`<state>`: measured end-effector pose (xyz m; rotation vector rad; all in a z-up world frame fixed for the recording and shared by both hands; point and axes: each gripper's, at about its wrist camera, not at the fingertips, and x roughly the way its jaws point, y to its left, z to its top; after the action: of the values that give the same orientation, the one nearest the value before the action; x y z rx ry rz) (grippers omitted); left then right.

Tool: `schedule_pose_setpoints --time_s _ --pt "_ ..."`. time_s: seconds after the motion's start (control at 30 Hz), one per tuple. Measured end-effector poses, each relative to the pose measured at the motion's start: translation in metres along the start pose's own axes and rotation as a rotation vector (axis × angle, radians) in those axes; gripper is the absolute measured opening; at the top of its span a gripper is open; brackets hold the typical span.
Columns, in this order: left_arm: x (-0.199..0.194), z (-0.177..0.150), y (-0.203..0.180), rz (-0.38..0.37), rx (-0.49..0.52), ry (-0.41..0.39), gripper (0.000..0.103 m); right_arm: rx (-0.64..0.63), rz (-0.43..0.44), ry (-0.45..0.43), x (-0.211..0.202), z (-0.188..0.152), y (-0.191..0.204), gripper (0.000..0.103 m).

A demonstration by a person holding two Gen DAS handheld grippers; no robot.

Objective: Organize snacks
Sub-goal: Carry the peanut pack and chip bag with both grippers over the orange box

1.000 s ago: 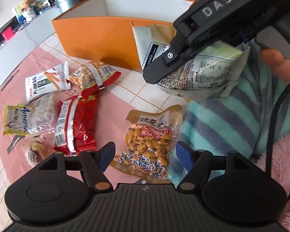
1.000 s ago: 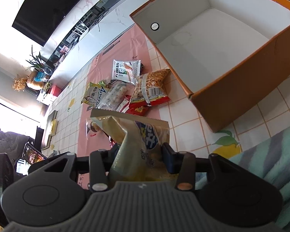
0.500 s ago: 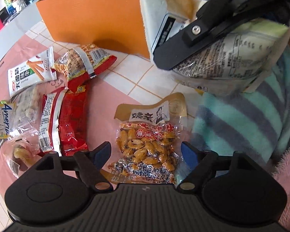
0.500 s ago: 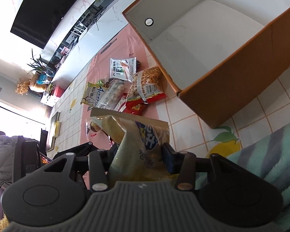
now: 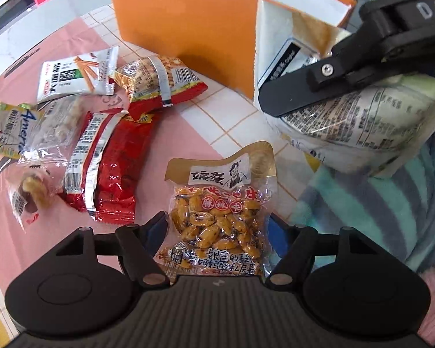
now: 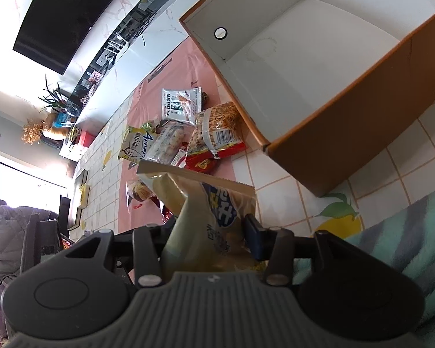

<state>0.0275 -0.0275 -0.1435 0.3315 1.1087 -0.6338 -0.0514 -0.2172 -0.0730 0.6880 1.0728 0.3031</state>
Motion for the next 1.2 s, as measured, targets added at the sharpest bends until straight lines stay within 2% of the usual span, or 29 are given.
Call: schedule_pose_setpoints --time_s 0.13,0.27,0.4,0.5,0.6,0.7,0.9,1.0,1.2 --pt "-0.032 0.005 0.0 0.032 -0.07 -0.044 0.082 -0.018 0.023 -0.014 -0.01 0.002 0.004 0.042" --pt "-0.065 0.017 0.007 0.051 -0.152 -0.105 0.082 -0.027 0.105 -0.037 -0.028 0.008 0.013 0.042" --pt "-0.1 0.036 0.006 0.054 -0.212 -0.185 0.082 -0.089 0.131 -0.097 -0.058 0.022 0.027 0.041" --pt "-0.12 0.058 -0.005 0.067 -0.192 -0.247 0.082 -0.156 0.099 -0.153 -0.084 0.04 0.037 0.041" --pt "-0.131 0.085 -0.02 0.089 -0.143 -0.287 0.082 -0.219 0.026 -0.193 -0.105 0.06 0.041 0.041" --pt "-0.134 0.113 -0.032 0.074 -0.119 -0.308 0.082 -0.268 -0.054 -0.213 -0.118 0.078 0.04 0.041" --pt "-0.107 0.166 -0.051 0.044 -0.049 -0.281 0.082 -0.286 -0.145 -0.187 -0.118 0.12 0.019 0.041" --pt "-0.078 0.184 -0.058 0.035 -0.003 -0.235 0.082 -0.235 -0.165 -0.159 -0.109 0.146 -0.002 0.041" --pt "-0.029 0.209 -0.065 0.086 0.029 -0.112 0.082 -0.184 -0.243 -0.078 -0.072 0.182 -0.032 0.041"
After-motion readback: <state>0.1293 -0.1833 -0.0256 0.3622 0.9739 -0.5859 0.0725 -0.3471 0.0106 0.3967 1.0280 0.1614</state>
